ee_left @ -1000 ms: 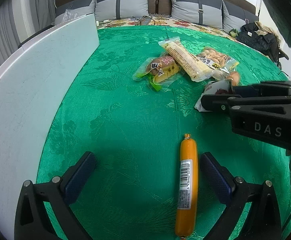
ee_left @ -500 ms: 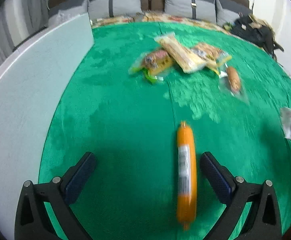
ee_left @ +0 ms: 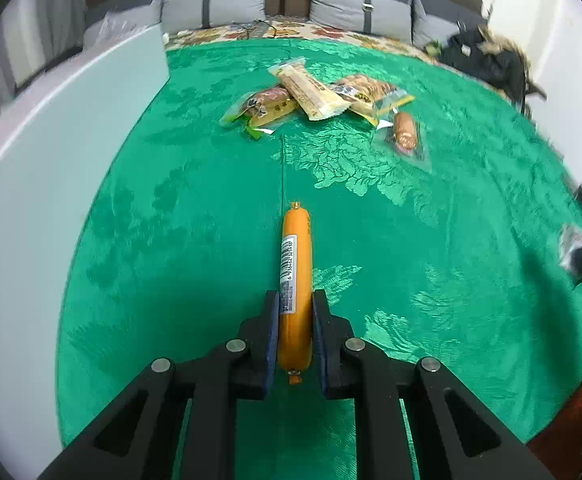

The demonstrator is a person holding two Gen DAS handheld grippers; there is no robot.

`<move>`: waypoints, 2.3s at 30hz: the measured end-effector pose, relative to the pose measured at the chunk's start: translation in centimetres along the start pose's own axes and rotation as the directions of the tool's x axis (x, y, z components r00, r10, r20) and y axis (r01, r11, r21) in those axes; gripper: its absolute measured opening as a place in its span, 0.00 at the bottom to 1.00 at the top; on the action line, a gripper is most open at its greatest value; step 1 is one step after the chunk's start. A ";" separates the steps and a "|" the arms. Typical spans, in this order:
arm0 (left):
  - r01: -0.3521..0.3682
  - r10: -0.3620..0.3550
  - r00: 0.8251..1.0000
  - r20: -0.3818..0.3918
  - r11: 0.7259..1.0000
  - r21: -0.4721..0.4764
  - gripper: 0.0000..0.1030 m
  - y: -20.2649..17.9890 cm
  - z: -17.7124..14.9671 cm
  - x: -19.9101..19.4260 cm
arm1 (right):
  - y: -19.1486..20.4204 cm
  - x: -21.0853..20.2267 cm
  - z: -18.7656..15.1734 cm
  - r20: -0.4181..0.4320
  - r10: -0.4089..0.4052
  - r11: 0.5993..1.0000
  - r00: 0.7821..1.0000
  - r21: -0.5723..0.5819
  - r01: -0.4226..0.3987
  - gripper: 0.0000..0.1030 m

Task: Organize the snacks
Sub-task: 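Carry both snacks into the white box and open both grippers, then move both tools back over the remaining snacks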

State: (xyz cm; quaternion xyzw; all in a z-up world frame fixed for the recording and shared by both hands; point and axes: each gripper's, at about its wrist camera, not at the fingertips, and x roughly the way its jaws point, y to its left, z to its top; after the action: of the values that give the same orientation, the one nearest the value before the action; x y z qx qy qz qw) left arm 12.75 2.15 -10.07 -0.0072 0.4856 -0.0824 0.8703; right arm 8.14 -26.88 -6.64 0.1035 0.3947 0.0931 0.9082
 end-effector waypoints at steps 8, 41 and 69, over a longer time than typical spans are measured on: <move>0.107 -0.105 0.994 0.024 0.986 -0.130 0.14 1.9 -0.2 -1.5 | -1.6 0.1 -0.8 0.001 0.024 0.998 1.000 0.056 -0.024 0.31; 0.193 -0.038 0.952 0.302 0.843 -0.501 0.14 23.7 1.8 -16.4 | 25.2 1.7 7.4 -0.107 0.486 0.844 0.868 -0.200 -0.497 0.31; 0.049 0.019 0.973 0.229 0.956 -0.288 0.97 10.8 3.3 -13.8 | 6.8 9.3 1.7 -0.162 -0.219 0.917 0.962 -0.371 0.146 0.71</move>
State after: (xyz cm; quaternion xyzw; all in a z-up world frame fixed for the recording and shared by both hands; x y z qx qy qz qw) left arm 9.91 14.70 2.34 -0.1488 0.3888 -0.0149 0.9091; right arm 15.08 -18.22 -10.23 -0.1100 0.4685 0.0875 0.8722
